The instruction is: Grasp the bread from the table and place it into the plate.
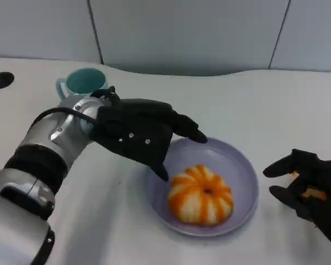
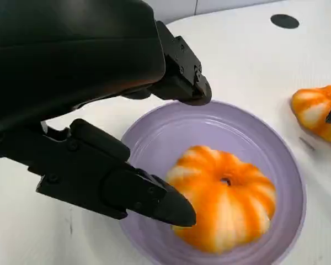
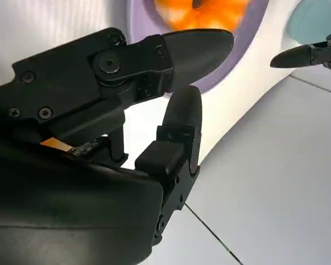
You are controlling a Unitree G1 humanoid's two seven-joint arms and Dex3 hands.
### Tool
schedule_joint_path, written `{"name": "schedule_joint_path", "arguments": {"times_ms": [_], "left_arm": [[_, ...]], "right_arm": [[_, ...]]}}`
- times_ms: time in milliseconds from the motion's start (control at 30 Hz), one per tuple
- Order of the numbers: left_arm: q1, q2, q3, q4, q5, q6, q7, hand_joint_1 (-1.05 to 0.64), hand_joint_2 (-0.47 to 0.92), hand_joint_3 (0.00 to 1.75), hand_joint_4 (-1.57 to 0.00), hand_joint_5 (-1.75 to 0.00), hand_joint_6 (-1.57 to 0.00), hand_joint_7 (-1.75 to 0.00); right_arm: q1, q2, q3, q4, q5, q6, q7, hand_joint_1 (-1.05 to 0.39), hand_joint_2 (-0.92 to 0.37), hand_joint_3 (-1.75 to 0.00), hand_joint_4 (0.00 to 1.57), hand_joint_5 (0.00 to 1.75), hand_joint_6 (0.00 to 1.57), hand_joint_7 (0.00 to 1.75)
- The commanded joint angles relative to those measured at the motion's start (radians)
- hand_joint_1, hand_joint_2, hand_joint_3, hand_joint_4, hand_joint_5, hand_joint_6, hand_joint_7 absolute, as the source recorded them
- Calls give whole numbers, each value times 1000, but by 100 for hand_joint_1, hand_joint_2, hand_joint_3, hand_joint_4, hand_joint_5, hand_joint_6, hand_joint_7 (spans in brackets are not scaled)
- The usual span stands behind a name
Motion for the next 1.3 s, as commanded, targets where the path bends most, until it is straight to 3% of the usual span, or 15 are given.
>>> {"name": "schedule_joint_path", "arguments": {"times_ms": [33, 333, 533, 733, 767, 800, 833, 867, 967, 1000, 1033, 1133, 1233, 1300], "left_arm": [[-9, 24, 18, -39, -21, 29, -34, -73, 89, 0, 0, -24, -34, 0], [95, 89, 136, -135, -136, -23, 18, -65, 90, 1, -9, -31, -35, -1], [204, 154, 215, -237, -253, 21, -45, -66, 92, 6, -14, -40, -37, -1], [221, 159, 220, -273, -262, 48, -57, -66, 92, 7, -12, -43, -37, -1], [305, 159, 286, -319, -318, 93, -8, -66, 92, 7, -12, -44, -37, -1], [388, 157, 352, -364, -375, 138, 34, -55, 92, 6, -21, -73, -41, -3], [460, 156, 407, -409, -424, 186, 65, -49, 92, 5, -16, -112, -46, -7], [506, 155, 438, -446, -454, 223, 83, -46, 92, 4, -14, -140, -52, -11], [577, 165, 465, -521, -494, 299, 72, -44, 92, 4, -14, -158, -56, -16], [612, 173, 480, -542, -520, 325, 56, -44, 92, 5, -15, -164, -54, -29], [636, 179, 491, -558, -538, 345, 45, -43, 92, 4, -16, -169, -40, -63], [695, 185, 518, -585, -574, 397, 37, -41, 92, 4, -18, -174, -22, -113], [723, 185, 529, -602, -577, 420, 45, -38, 92, 5, -16, -175, -13, -138], [749, 181, 540, -612, -575, 445, 69, -37, 92, 5, -16, -175, -12, -142]], "right_arm": [[10, -8, -6, -7, 8, -9, -3, -26, -92, -20, 71, 132, 68, 92], [17, -11, -9, -17, 13, -1, 5, -26, -92, -20, 67, 132, 68, 91], [16, -8, -12, -17, 19, 3, 6, -26, -92, -19, 68, 130, 69, 91], [16, -7, -12, -18, 19, 4, 6, -26, -92, -19, 69, 129, 69, 90], [17, -8, -12, -18, 17, 1, 4, -26, -92, -19, 69, 129, 69, 90], [18, -6, -12, -22, 16, 8, 3, -26, -92, -19, 69, 129, 69, 90], [20, -5, -13, -25, 14, 11, 1, -27, -92, -19, 69, 129, 69, 90], [20, -4, -13, -27, 12, 13, 0, -27, -92, -18, 69, 128, 69, 90], [19, -3, -14, -29, 11, 20, 3, -27, -92, -18, 69, 128, 69, 90], [17, -4, -13, -29, 11, 24, 5, -27, -92, -19, 70, 128, 69, 90], [16, -4, -12, -30, 11, 27, 6, -27, -92, -20, 70, 128, 69, 89], [8, -5, -11, -15, 10, 18, 5, -26, -92, -20, 70, 128, 69, 89], [3, -4, -11, -1, 9, 7, 0, -26, -92, -20, 70, 129, 70, 89], [-4, -5, -10, 14, 9, -2, -1, -26, -92, -20, 70, 129, 70, 89]]}}
